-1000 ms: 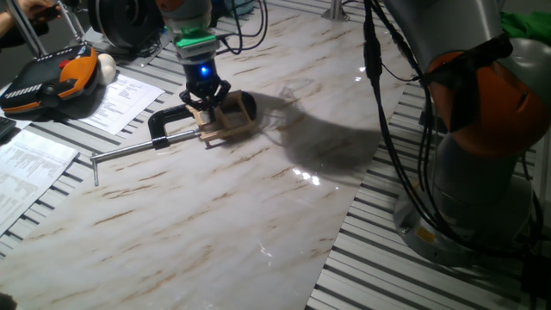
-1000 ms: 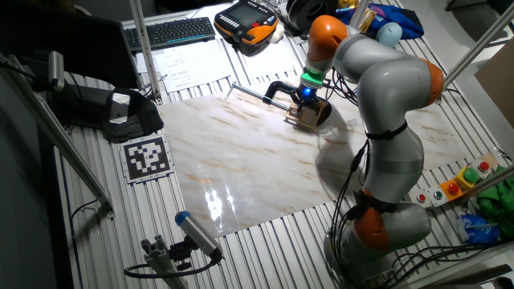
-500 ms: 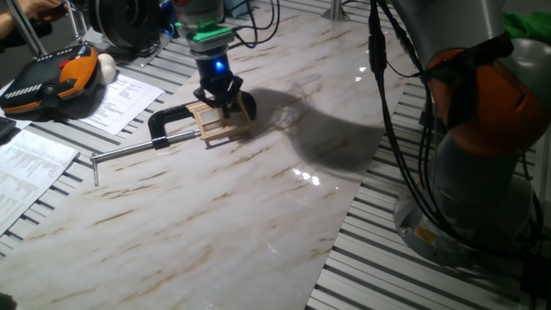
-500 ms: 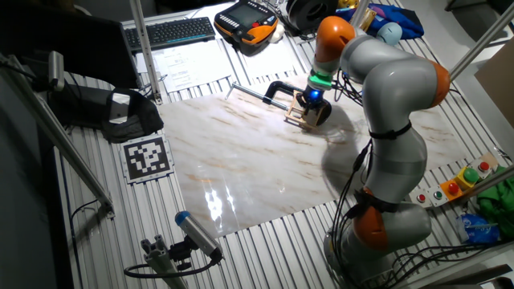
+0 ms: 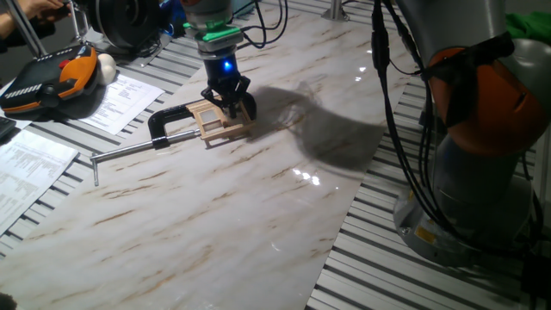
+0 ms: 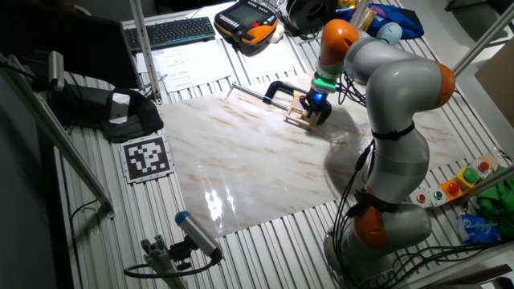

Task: Open a sliding window

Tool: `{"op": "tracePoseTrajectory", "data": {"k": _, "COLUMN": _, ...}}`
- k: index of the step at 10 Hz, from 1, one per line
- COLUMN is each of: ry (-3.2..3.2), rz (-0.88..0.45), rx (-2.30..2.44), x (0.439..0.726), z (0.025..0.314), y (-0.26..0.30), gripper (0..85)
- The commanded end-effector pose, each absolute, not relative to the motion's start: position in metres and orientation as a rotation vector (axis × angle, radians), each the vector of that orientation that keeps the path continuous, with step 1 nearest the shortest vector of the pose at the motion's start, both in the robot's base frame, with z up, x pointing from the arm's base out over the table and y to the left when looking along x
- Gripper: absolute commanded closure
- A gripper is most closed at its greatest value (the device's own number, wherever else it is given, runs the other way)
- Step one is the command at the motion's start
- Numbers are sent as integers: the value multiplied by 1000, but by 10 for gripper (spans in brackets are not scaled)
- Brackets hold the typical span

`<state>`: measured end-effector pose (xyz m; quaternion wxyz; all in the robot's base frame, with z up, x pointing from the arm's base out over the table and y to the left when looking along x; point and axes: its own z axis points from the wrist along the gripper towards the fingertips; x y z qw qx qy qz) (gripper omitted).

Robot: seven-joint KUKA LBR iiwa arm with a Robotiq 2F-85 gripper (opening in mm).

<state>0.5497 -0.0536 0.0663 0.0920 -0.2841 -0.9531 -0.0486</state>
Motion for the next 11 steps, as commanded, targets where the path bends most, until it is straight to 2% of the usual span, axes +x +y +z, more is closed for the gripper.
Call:
{"op": "tracePoseTrajectory", "data": {"k": 1, "ry": -2830, "rz": -142, "rx": -860, "x": 549, "z": 65, "y": -55, "gripper": 850}}
{"op": "tracePoseTrajectory", "data": {"k": 11, "ry": -2784, "rz": -173, "rx": -1043, "x": 554, "z": 50, "y": -64, "gripper": 850}}
